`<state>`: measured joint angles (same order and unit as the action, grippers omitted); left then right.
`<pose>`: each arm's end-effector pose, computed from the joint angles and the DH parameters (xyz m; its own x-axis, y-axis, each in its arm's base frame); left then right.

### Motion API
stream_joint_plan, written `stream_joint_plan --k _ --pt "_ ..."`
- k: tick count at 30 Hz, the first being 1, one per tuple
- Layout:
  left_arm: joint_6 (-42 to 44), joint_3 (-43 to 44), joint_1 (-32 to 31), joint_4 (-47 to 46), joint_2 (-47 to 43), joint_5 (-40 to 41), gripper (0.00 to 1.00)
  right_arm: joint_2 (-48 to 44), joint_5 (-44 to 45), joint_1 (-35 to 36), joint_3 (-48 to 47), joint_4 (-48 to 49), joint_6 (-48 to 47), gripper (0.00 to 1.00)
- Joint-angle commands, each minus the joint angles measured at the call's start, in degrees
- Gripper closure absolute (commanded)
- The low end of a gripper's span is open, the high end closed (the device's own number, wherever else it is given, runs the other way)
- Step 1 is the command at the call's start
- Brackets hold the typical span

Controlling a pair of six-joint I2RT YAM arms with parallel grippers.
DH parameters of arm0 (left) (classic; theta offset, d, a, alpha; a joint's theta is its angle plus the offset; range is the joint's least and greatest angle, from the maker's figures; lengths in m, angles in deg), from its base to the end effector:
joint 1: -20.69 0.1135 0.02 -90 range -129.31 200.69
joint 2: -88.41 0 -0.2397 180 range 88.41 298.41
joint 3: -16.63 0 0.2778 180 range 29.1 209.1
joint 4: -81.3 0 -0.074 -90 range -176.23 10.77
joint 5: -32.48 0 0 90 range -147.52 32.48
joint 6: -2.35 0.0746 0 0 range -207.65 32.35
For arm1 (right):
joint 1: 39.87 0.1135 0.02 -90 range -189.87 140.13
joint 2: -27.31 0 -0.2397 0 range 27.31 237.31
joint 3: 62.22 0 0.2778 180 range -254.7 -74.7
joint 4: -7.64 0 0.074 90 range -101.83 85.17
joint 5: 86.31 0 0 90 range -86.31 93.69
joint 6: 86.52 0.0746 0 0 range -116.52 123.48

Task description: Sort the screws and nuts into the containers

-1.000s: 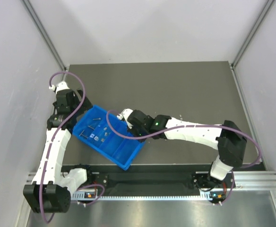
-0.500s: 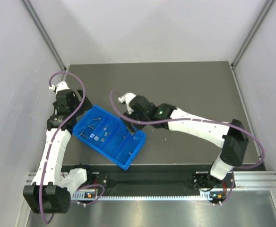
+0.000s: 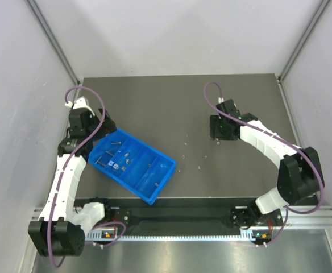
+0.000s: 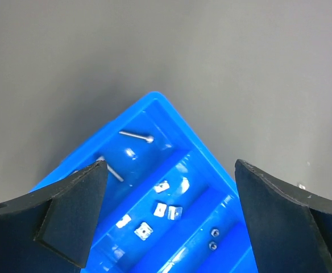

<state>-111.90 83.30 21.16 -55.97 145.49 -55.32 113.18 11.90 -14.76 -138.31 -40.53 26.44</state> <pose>0.2880 0.0052 0.2798 -0.4819 -0.4144 -0.7721 -0.2613 0.9090 -0.3248 0.3259 0.1410 0.1801 -0.8438 0.0310 -0.5358 -0.0242 0.9951 0.0956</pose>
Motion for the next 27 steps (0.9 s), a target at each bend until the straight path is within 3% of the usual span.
stream_joint_plan --k 1,9,14,19,27 --pt "1.31 0.12 -0.29 -4.25 1.01 -4.13 0.02 -1.84 0.58 -2.95 3.39 6.51 -1.34 0.35" --pt "1.4 0.03 -1.96 -4.16 2.07 -2.64 0.03 5.36 1.64 -3.83 2.97 10.74 -5.38 0.43" --pt "1.4 0.03 -1.96 -4.07 2.51 -0.88 0.03 8.88 5.05 -3.75 1.56 8.46 -1.7 0.46" --pt "1.22 0.12 -1.96 -4.16 2.86 -1.05 0.03 9.67 5.42 -3.83 1.91 9.68 0.86 0.55" --pt "1.22 0.12 -1.96 -3.98 3.3 -1.23 0.03 12.83 4.45 -3.83 0.51 10.39 1.73 0.58"
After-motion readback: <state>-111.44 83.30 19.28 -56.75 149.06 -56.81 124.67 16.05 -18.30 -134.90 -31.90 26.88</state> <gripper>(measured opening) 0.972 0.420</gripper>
